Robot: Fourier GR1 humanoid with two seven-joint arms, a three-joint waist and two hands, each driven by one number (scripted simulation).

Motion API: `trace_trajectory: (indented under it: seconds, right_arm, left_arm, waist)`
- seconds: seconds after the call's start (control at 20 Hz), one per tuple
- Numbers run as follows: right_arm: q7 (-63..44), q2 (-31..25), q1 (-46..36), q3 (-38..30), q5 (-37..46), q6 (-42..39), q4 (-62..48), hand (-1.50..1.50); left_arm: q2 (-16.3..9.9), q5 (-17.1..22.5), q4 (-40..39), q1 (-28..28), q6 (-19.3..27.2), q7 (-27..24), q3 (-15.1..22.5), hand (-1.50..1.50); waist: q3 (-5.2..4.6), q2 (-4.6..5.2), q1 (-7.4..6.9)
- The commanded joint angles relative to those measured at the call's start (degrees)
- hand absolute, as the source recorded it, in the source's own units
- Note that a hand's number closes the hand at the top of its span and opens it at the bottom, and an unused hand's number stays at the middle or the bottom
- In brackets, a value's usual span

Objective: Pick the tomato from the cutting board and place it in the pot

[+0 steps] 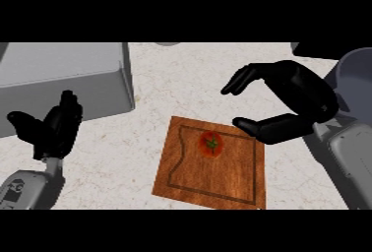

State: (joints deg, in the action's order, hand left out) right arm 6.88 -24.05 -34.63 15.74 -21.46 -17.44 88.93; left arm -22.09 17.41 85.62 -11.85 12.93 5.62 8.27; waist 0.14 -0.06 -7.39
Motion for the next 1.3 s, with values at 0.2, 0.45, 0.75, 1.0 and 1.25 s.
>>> trace_trajectory:
  seconds: [0.2, 0.45, 0.75, 1.0, 1.25]
  right_arm:
    - [26.7, -3.8, -7.4, 2.9, 9.1, -17.4, -2.0, -1.5]
    - [40.1, -8.4, -11.1, 4.7, 22.6, -18.1, -6.2, -1.5]
    - [49.4, -12.6, -13.1, 15.3, 39.9, -8.8, -10.3, -1.5]
    - [56.1, -8.6, -15.2, 22.3, 48.3, 1.0, -20.5, -1.5]
    - [56.6, -4.1, -16.2, 26.2, 54.5, 6.1, -28.4, -1.5]
  left_arm:
    - [2.3, 1.3, 4.7, -6.4, 0.4, -3.3, -1.4, 0.0]
    - [3.2, -0.5, 3.9, -5.8, 2.0, -5.1, -0.6, 0.0]
    - [2.9, -0.4, 4.3, -5.0, 2.0, -5.7, -1.3, 0.0]
    - [3.4, -0.8, 4.0, -3.0, 2.0, -5.7, -0.9, 0.0]
    - [1.0, 1.1, 2.3, -4.6, -0.3, -5.1, -4.9, 0.0]
  waist:
    - [0.43, 2.64, -0.04]
    - [0.24, 2.7, 1.63]
    - [0.02, 1.9, 2.4]
    - [-0.09, 1.33, 3.59]
    - [-0.13, 0.65, 5.66]
